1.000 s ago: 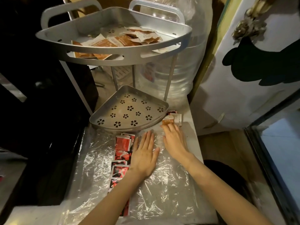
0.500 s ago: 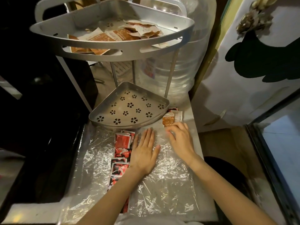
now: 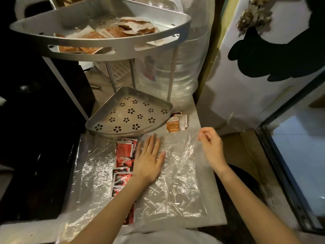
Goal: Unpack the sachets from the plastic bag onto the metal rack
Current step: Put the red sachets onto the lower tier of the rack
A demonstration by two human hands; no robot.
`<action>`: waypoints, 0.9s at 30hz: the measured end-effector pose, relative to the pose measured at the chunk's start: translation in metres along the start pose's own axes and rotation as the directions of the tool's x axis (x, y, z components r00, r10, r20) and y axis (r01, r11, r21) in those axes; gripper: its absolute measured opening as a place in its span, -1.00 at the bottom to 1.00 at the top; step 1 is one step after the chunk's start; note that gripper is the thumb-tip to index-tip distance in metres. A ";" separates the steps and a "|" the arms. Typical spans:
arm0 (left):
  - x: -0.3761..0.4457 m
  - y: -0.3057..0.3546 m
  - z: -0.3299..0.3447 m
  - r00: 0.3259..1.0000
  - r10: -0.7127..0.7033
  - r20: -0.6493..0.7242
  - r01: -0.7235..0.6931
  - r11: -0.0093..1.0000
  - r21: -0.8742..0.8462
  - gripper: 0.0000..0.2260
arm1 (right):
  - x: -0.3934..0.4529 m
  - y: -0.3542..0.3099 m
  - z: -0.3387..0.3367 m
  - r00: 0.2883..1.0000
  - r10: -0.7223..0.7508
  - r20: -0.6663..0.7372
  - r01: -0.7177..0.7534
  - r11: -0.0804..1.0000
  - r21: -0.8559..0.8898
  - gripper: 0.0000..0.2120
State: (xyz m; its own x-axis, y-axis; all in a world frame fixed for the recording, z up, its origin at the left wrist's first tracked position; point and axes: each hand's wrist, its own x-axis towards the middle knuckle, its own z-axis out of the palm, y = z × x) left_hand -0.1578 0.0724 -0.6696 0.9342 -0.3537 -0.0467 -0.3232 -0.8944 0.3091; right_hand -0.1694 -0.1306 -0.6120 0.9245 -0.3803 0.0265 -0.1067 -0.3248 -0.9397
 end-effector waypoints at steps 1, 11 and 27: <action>0.000 0.000 -0.001 1.000 0.002 -0.002 -0.002 1.000 -0.002 -0.42 | 0.000 0.003 -0.003 1.000 0.028 -0.008 -0.028 0.999 0.029 -0.93; -0.032 0.019 -0.030 0.945 0.223 -0.238 -0.275 0.937 -0.215 -0.51 | -0.007 0.001 0.003 0.966 0.260 0.010 -0.254 0.934 0.250 -0.88; -0.086 0.046 0.002 0.971 0.206 0.123 -0.191 0.974 -0.121 -0.35 | -0.096 -0.004 0.033 0.960 0.244 0.140 -0.184 0.920 -0.345 -0.56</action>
State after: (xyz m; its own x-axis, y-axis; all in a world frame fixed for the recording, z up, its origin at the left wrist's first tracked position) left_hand -0.2536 0.0618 -0.6532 0.8219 -0.5611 -0.0985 -0.4750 -0.7704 0.4253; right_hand -0.2458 -0.0639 -0.6219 0.9122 -0.3232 -0.2517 -0.3946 -0.5281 -0.7519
